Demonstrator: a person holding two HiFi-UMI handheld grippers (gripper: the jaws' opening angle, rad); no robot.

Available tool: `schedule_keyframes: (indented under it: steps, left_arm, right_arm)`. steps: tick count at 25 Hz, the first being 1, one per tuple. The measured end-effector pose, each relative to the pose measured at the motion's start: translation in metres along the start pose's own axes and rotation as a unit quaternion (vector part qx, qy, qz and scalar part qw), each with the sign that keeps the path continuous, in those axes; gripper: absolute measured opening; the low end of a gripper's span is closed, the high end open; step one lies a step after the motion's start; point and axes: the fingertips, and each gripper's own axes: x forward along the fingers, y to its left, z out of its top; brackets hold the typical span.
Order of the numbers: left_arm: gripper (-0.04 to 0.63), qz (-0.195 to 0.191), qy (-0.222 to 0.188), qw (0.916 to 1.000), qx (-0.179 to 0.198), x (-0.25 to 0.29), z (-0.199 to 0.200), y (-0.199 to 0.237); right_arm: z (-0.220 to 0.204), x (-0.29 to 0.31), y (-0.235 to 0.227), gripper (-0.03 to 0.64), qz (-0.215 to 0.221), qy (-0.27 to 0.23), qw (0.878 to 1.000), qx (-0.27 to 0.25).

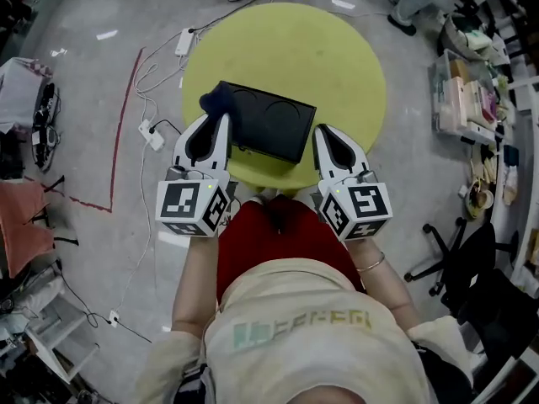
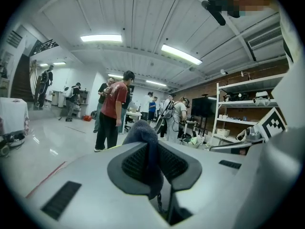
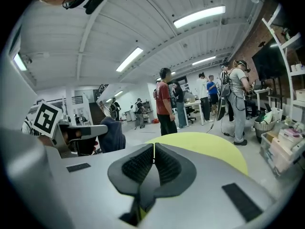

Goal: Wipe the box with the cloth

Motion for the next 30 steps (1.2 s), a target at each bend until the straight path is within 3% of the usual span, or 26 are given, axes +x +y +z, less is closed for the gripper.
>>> schedule_keyframes:
  steps: [9,16,21,30]
  left_arm:
    - [0.061,-0.082,0.029,0.9958,0.026,0.092,0.015,0.002]
    - [0.061,-0.192,0.061,0.9783,0.050,0.159,0.028,0.018]
    - [0.061,-0.275,0.081,0.9557,0.067,0.198,0.025,0.016]
    - [0.061,-0.412,0.132,0.8959,0.102,0.228,-0.022,-0.056]
  right_arm:
    - [0.006,0.032,-0.037,0.038,-0.070,0.002,0.997,0.033]
    - [0.013,0.066,-0.041,0.037,-0.167,-0.003,0.984,0.067]
    - [0.003,0.075,-0.037,0.038,-0.236,-0.001,0.967,0.091]
    - [-0.039,0.039,-0.035,0.038,-0.347,0.012,0.926,0.147]
